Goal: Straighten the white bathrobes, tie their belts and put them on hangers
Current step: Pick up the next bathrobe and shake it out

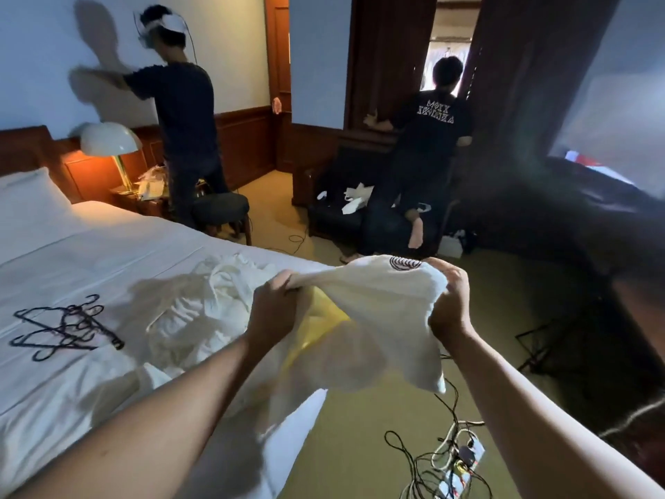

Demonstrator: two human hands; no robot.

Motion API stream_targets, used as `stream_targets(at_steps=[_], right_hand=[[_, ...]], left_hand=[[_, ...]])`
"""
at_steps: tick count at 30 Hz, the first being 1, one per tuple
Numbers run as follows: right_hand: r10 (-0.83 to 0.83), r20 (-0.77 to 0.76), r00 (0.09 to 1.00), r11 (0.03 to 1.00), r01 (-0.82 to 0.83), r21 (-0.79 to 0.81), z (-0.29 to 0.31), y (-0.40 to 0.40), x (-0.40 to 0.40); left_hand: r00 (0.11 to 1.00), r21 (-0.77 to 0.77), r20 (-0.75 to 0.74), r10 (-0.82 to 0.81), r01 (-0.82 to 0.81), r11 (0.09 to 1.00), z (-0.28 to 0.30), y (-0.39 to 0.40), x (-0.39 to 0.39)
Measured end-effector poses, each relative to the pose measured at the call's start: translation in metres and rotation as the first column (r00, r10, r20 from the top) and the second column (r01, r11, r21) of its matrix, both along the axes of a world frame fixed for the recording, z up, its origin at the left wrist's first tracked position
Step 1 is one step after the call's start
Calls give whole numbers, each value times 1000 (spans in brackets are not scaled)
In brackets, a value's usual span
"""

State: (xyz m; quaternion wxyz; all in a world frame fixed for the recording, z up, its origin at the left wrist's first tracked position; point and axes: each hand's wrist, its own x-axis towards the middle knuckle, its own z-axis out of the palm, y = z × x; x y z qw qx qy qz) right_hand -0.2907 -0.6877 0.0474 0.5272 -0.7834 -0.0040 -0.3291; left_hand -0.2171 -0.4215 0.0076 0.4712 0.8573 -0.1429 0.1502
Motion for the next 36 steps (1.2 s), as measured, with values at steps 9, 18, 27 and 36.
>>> stream_targets(at_steps=[9,18,27,36], right_hand=[[447,-727,521,718,-694,-56,63,80,-38],[99,-134,986,964,-128,-232,118,153,-109],[-207,-21,978,928,190,-319,158,114,-170],[236,-201,951,970,-244,-13,138,146,-180]], left_hand=[[904,256,211,-371,315,914,153,35,-79],[952,441,124,-281,201,875,185,115,-131],[964,339,-256,-76,163,927,152,102,-152],[846,-708,-278,-455,140,692,289,22,-214]])
